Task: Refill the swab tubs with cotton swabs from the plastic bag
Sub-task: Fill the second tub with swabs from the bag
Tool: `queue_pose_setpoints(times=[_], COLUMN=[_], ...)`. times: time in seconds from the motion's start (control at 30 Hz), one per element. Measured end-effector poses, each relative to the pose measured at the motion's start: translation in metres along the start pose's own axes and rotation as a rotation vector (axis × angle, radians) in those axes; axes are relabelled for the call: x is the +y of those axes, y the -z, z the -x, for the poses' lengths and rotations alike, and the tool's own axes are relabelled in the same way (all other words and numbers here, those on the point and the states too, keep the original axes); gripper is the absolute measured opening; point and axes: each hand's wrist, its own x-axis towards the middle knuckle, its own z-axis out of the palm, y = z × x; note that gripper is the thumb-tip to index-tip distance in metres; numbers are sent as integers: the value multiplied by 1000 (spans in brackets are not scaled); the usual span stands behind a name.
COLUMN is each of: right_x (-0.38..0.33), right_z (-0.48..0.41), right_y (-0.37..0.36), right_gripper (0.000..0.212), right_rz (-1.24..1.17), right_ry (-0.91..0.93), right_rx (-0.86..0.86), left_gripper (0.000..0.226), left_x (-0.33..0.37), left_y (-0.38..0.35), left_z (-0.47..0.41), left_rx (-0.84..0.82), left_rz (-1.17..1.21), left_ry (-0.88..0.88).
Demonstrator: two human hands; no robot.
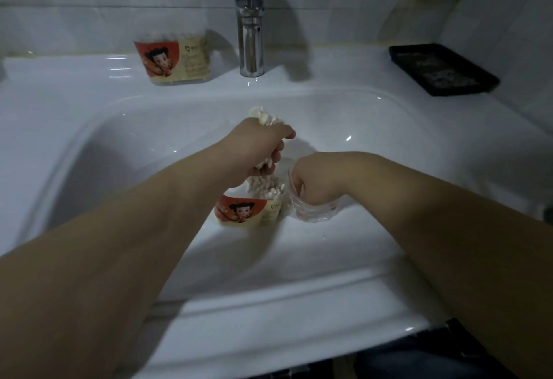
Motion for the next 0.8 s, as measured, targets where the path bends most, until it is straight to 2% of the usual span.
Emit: queue_pose_setpoints(times=[0.1, 0.17, 0.27, 0.33, 0.47, 0.5, 0.57, 0.6, 0.67, 0.8], right_x=[-4, -7, -13, -17, -9, -7, -7, -5, -1, -1], right_z=[-3, -2, 2, 5, 4, 4, 6, 5, -2, -2], right_y=[-3, -2, -3, -2, 4, 4, 6, 5, -1, -1], right_gripper=[4, 7, 33, 36, 43, 49, 77, 71, 39, 34], right_rz=[34, 60, 263, 371, 368, 346, 305, 276, 159, 75], right_ry=[-24, -51, -39, -16, -8, -9, -16, -17, -53, -73], right_rx=[58, 65, -35, -90, -114, -127, -165, -140, -66, -130], left_gripper=[13, 15, 18, 19, 20, 22, 25, 26, 28, 33], left_x=[0, -1, -2, -2, -2, -2, -2, -2, -3, -4], left_y=[0, 0, -1, -1, -1, -1, -1, -1, -1, -2], left_z=[0, -1, -1, -1, 0, 0, -1, -1, -2, -3], left_rx=[-2, -1, 1, -1, -10, -9, -4, -3, -9, -11], left_rz=[-18, -26, -39, -55, -79, -83, -89, -94, -107, -128], left_ry=[-4, -7, -12, -20, -40, -43, -42, -40, -41, -49])
